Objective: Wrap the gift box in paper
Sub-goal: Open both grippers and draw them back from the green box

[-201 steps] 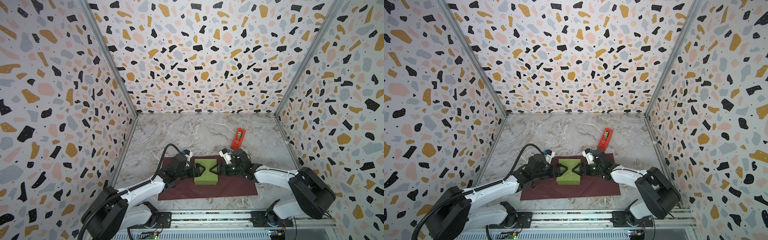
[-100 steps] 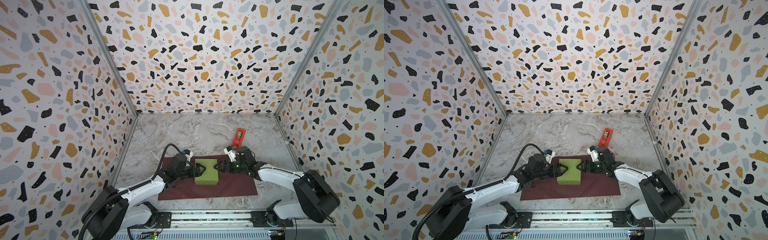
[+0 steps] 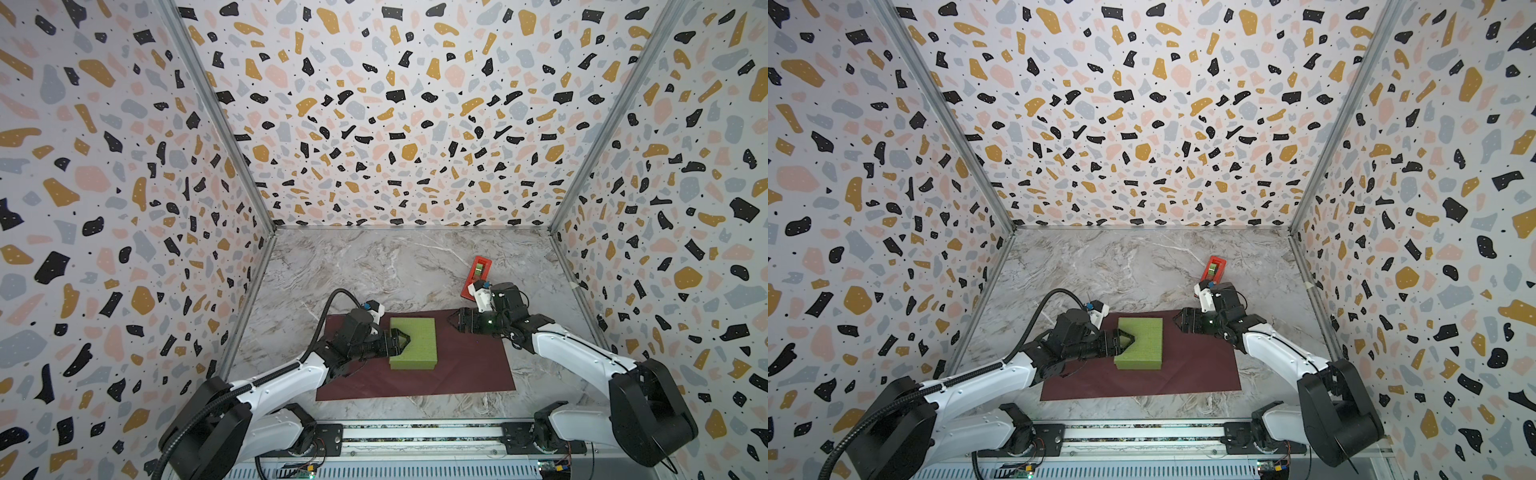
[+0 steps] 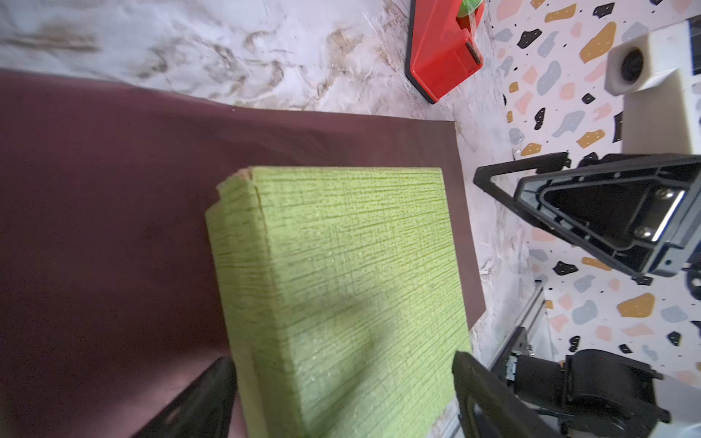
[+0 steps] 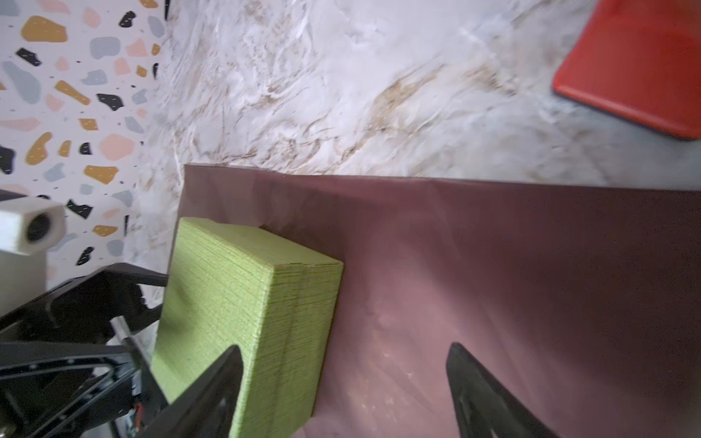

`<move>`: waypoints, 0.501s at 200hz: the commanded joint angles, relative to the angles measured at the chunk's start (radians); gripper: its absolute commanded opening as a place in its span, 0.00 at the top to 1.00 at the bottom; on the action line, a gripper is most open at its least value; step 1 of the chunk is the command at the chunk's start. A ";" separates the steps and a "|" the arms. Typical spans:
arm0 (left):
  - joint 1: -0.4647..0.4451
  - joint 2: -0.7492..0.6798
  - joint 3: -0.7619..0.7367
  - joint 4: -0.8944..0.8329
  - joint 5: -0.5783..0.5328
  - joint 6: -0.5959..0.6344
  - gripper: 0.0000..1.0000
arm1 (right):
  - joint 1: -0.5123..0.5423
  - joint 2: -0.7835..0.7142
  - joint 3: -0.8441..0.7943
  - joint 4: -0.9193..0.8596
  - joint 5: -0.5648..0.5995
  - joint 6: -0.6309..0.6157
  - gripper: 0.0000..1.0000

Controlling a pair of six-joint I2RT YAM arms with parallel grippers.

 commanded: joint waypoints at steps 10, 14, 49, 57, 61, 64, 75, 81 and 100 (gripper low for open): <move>0.055 -0.082 0.074 -0.114 -0.114 0.116 0.09 | -0.033 -0.079 -0.012 -0.193 0.227 -0.064 0.11; 0.062 -0.088 0.079 -0.115 -0.118 0.124 0.09 | -0.043 -0.087 -0.022 -0.204 0.241 -0.064 0.10; 0.079 -0.084 0.137 -0.114 -0.117 0.172 0.08 | -0.116 -0.138 -0.052 -0.281 0.257 -0.062 0.08; 0.079 -0.073 0.142 -0.115 -0.105 0.176 0.08 | -0.118 -0.143 -0.049 -0.294 0.257 -0.050 0.08; 0.079 -0.069 0.142 -0.114 -0.096 0.180 0.08 | -0.118 -0.147 -0.050 -0.300 0.256 -0.040 0.08; 0.079 -0.064 0.143 -0.113 -0.088 0.183 0.08 | -0.118 -0.148 -0.050 -0.303 0.253 -0.032 0.08; 0.079 -0.052 0.147 -0.113 -0.056 0.189 0.08 | -0.119 -0.153 -0.062 -0.305 0.230 -0.002 0.07; 0.079 -0.046 0.146 -0.111 -0.040 0.189 0.08 | -0.122 -0.154 -0.069 -0.304 0.208 0.007 0.07; 0.079 -0.036 0.140 -0.098 0.008 0.179 0.09 | -0.123 -0.156 -0.081 -0.329 0.202 0.063 0.08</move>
